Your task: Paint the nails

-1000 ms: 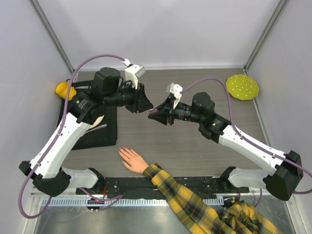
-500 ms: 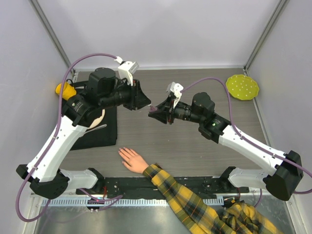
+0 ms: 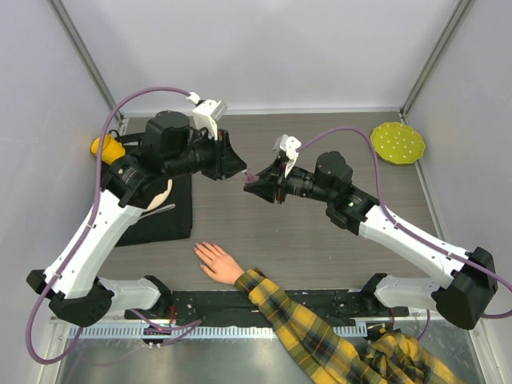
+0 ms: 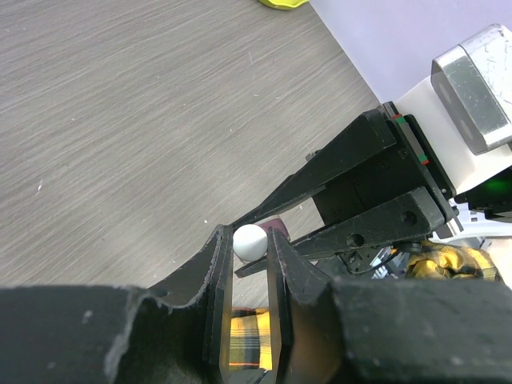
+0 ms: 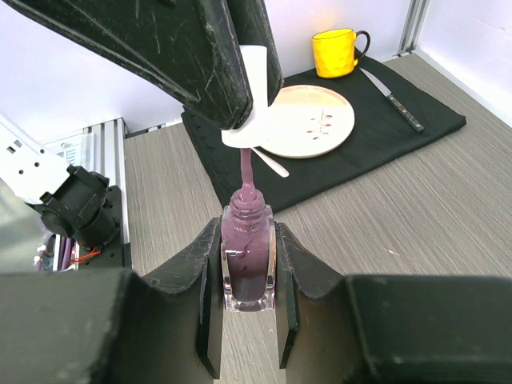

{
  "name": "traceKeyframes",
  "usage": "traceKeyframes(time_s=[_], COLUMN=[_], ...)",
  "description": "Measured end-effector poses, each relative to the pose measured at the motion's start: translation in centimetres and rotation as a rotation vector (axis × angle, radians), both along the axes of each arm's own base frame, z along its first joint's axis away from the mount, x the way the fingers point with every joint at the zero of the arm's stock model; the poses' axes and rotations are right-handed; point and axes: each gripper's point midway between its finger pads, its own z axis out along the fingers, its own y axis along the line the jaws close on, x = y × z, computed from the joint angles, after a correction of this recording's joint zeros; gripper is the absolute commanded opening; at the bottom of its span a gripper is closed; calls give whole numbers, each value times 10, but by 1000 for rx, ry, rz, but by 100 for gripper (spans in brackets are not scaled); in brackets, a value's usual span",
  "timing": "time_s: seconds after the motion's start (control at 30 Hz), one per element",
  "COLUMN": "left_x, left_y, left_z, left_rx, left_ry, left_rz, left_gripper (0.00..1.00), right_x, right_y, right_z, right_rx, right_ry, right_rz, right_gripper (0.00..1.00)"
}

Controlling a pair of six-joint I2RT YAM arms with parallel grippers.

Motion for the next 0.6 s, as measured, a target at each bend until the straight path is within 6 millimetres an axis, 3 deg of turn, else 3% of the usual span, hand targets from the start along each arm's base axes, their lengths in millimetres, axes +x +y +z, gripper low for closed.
traceKeyframes(time_s=[0.37, 0.6], left_x=[2, 5], left_y=[7, 22], left_z=[4, 10], left_rx=[4, 14], left_ry=[-23, -57], left_rz=[34, 105], left_gripper=[0, 0], right_x=[1, 4], right_y=[0, -5], right_z=[-1, -13], right_rx=[0, -1], right_ry=[0, 26], right_rz=[-4, -45], right_gripper=[1, 1])
